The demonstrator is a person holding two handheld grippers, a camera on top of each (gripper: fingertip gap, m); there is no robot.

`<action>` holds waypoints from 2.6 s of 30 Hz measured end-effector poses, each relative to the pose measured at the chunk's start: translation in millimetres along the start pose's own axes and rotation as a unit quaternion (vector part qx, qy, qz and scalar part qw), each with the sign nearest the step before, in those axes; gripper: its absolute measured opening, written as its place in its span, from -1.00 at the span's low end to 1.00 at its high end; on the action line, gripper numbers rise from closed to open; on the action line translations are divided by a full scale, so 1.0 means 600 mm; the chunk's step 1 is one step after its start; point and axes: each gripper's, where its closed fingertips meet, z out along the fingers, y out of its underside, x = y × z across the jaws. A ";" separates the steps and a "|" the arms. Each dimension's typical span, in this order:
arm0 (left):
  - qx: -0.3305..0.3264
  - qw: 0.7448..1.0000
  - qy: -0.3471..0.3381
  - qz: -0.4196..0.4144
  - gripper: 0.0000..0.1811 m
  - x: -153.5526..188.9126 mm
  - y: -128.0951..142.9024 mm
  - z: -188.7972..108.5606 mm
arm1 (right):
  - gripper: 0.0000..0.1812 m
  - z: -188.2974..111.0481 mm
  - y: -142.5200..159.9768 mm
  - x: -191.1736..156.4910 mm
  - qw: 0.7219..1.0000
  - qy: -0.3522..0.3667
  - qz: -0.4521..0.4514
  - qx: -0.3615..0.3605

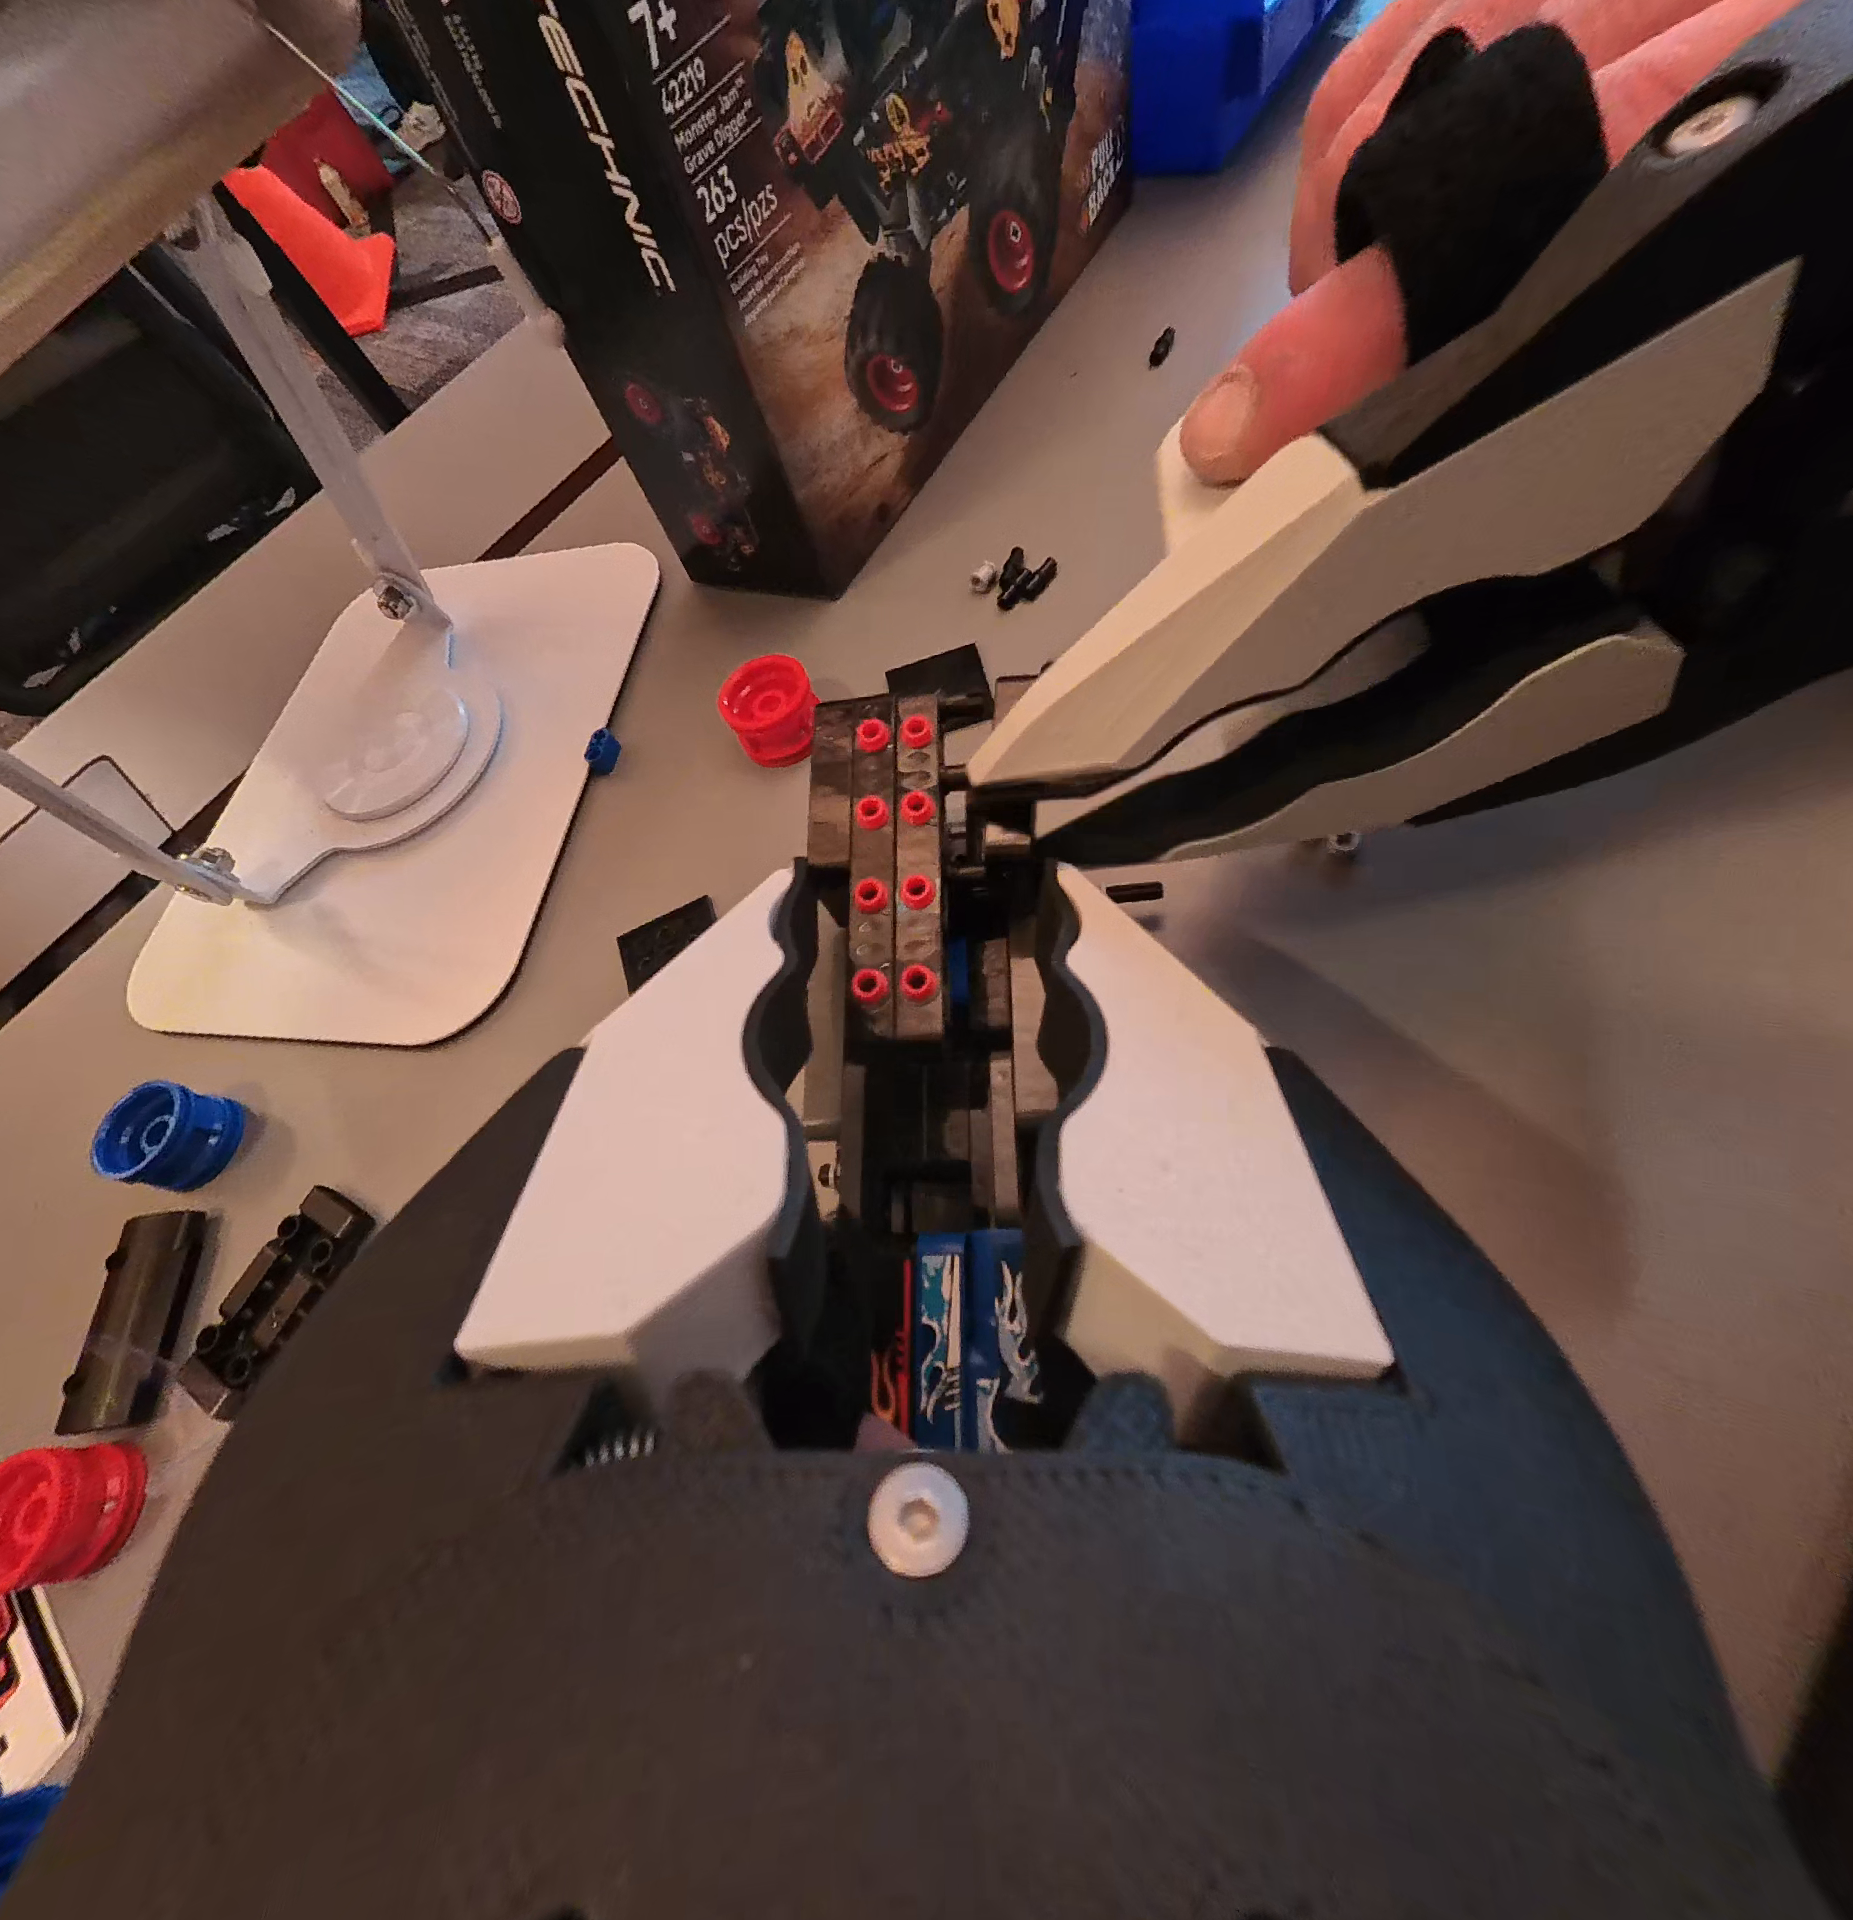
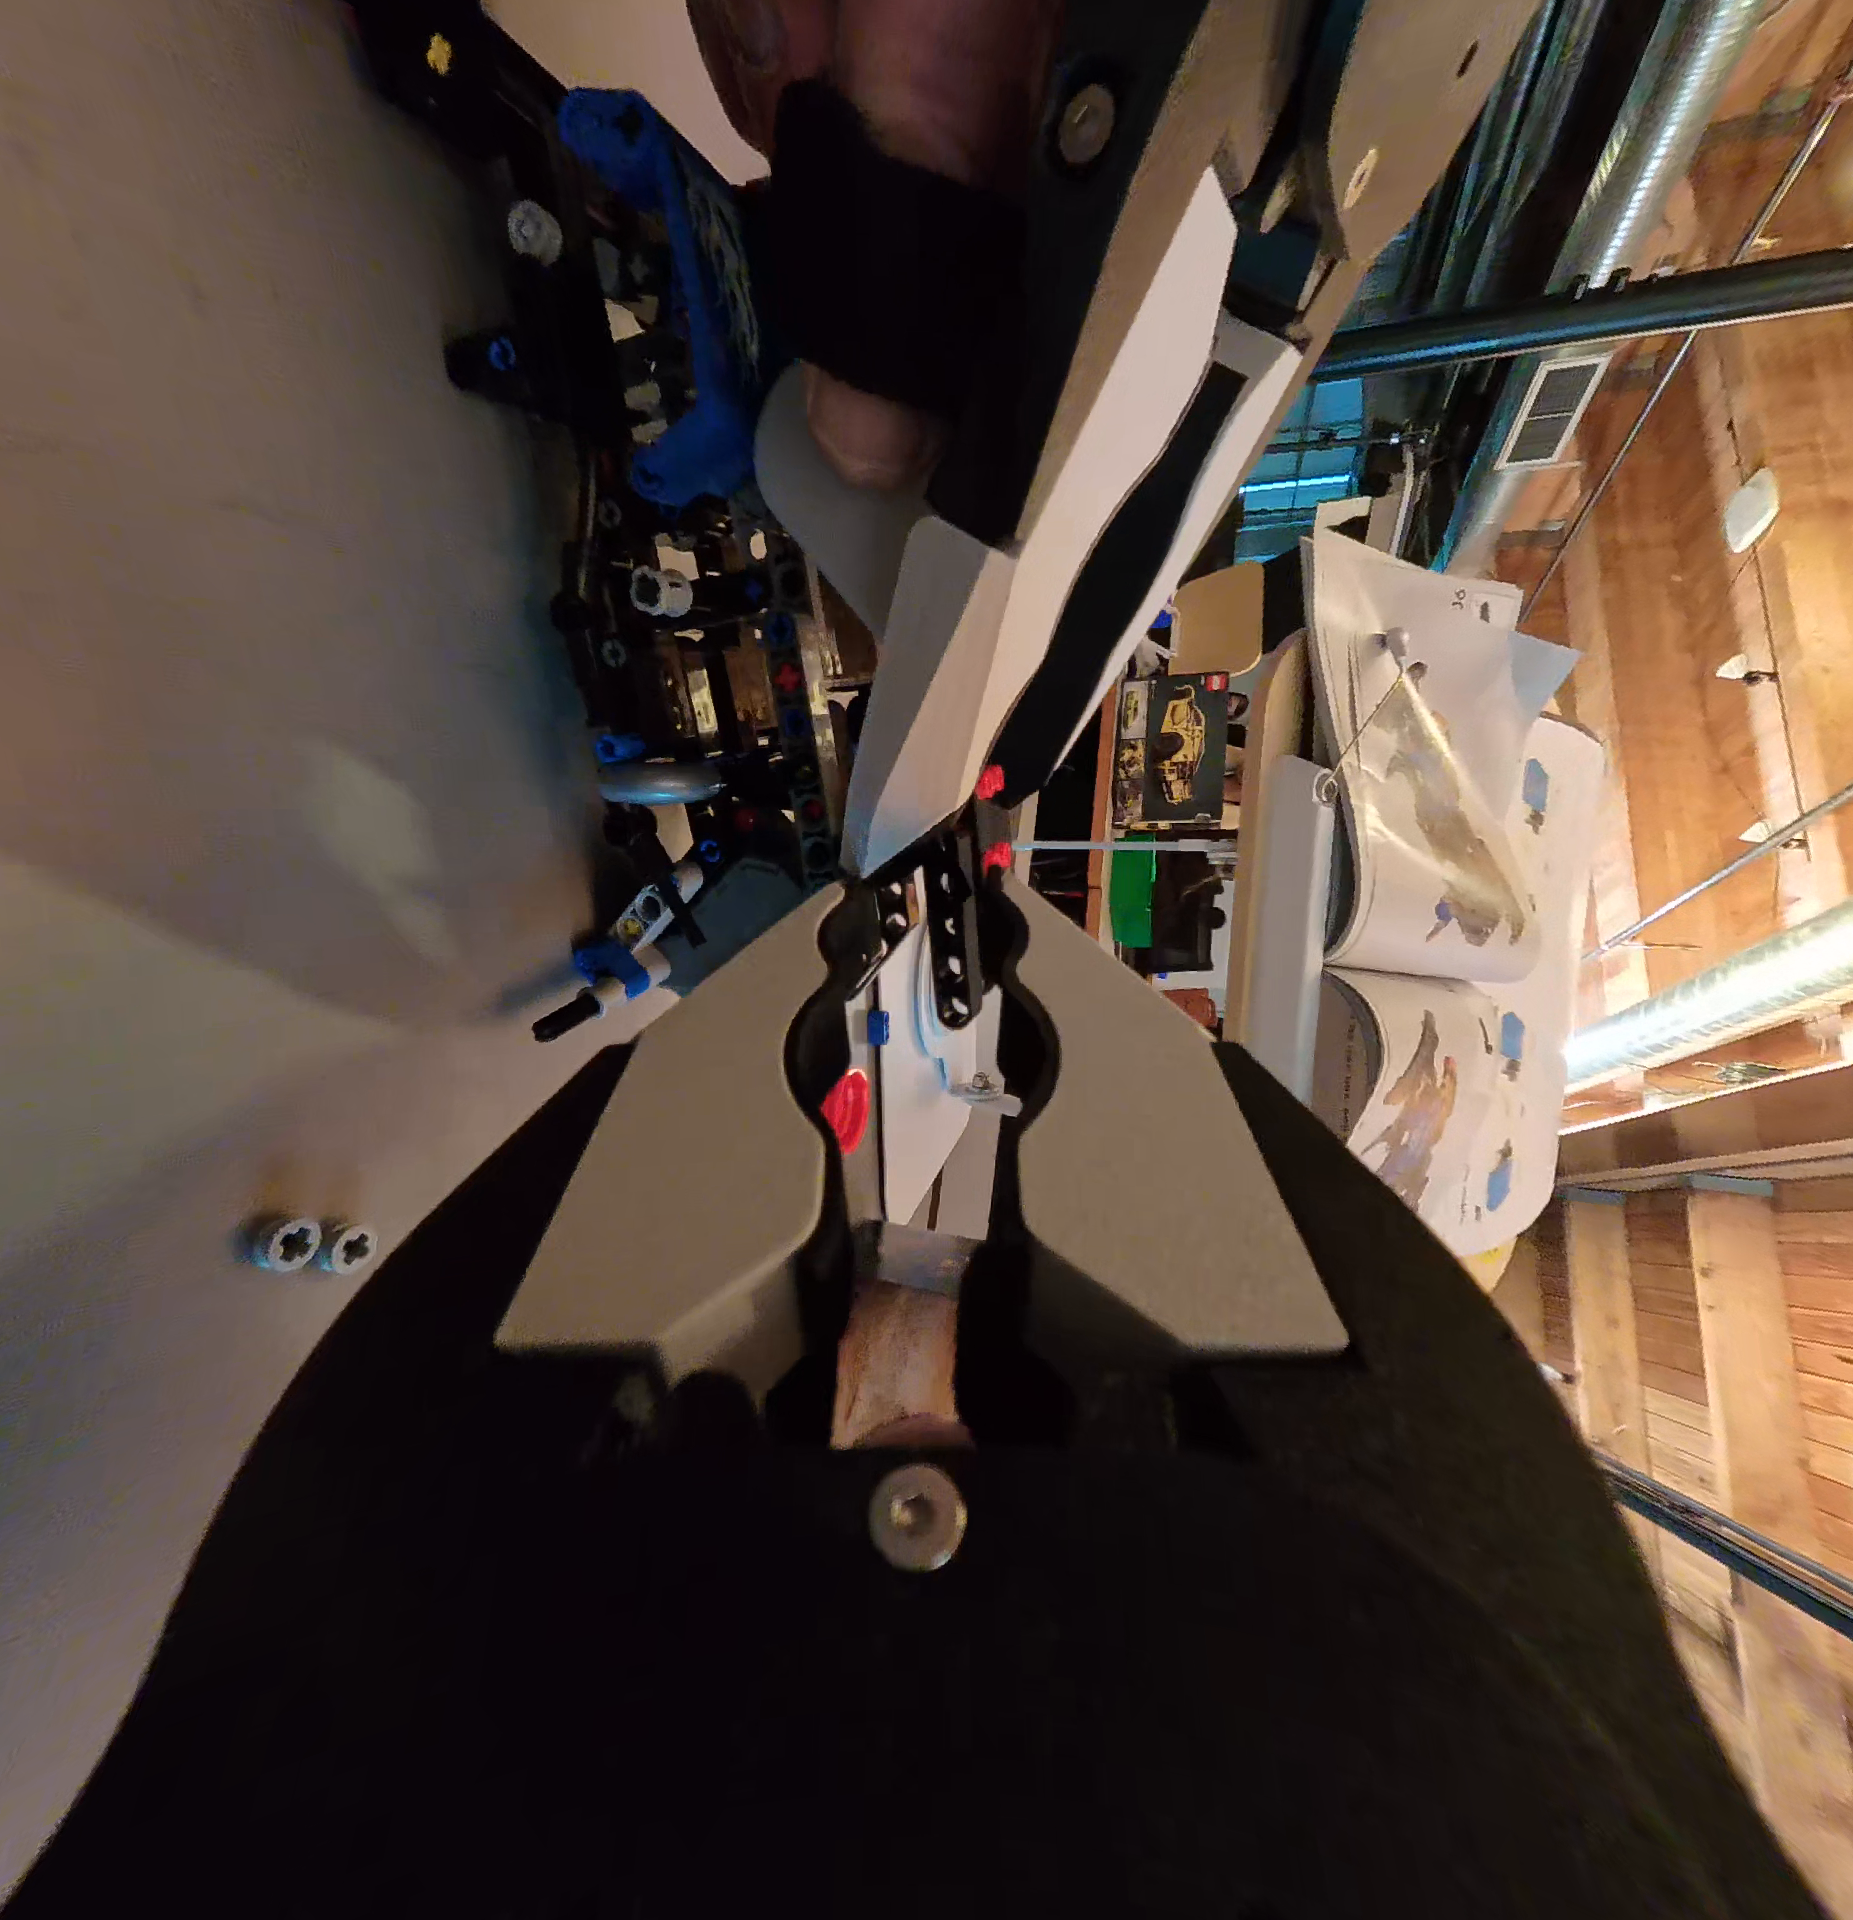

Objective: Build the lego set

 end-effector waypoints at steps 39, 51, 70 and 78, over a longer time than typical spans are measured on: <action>0.003 1.000 0.012 -0.010 -0.60 -0.002 0.000 0.000 | -1.00 -0.003 -0.006 -0.006 0.981 -0.048 0.187 -0.018; 0.008 0.998 0.052 -0.028 -0.36 0.009 0.001 -0.007 | -1.00 -0.005 0.001 0.000 0.973 -0.061 0.224 0.003; -0.047 0.996 0.060 0.046 -0.51 -0.007 -0.004 0.016 | -0.98 -0.012 0.039 -0.001 0.931 -0.122 0.344 0.019; -0.037 0.997 0.056 0.047 -0.55 -0.006 -0.008 0.021 | -0.87 -0.007 0.040 0.009 0.922 -0.119 0.367 0.031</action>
